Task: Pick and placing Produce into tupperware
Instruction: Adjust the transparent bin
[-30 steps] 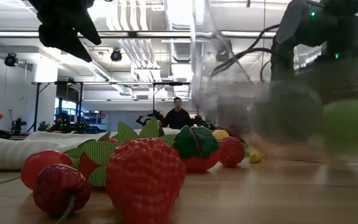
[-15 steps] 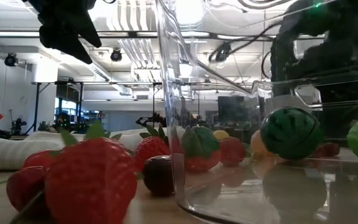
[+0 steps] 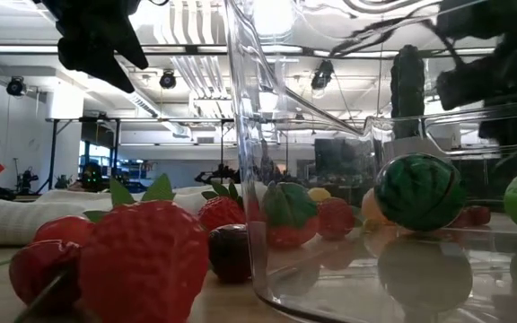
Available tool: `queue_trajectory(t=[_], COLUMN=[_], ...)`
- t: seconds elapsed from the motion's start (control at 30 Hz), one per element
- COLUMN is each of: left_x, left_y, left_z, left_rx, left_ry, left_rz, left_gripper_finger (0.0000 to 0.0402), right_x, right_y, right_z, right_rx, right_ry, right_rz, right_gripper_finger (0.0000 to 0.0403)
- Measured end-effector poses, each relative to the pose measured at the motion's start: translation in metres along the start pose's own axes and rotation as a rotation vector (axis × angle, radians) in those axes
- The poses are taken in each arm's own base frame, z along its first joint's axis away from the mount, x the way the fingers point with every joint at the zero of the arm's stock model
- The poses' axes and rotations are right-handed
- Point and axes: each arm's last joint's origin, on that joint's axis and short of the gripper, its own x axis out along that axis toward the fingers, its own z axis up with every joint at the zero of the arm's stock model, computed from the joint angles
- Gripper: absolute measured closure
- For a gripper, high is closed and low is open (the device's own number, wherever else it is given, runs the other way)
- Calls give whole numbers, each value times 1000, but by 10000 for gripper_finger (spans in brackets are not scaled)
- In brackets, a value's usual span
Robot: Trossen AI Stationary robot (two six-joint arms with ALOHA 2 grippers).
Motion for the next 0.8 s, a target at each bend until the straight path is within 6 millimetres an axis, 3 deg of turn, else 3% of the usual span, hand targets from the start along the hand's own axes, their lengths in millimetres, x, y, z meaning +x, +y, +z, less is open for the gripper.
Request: queue_trajectory(t=[0.27,0.5,0.8], left_x=[5,14,21], left_y=[-2,-6,-12], left_z=[-1,-3,-4], left_rx=[11,24,22], left_ry=[13,31,40], left_rz=[16,37,26], left_gripper_finger=[61,61,61], right_x=[-10,-19,-22], right_y=[22,37,50], right_z=[-7,5,21], right_rx=[71,103,58], right_ry=[-73,-182,-197], right_rz=[124,152,143], right_gripper_finger=[218,218,218])
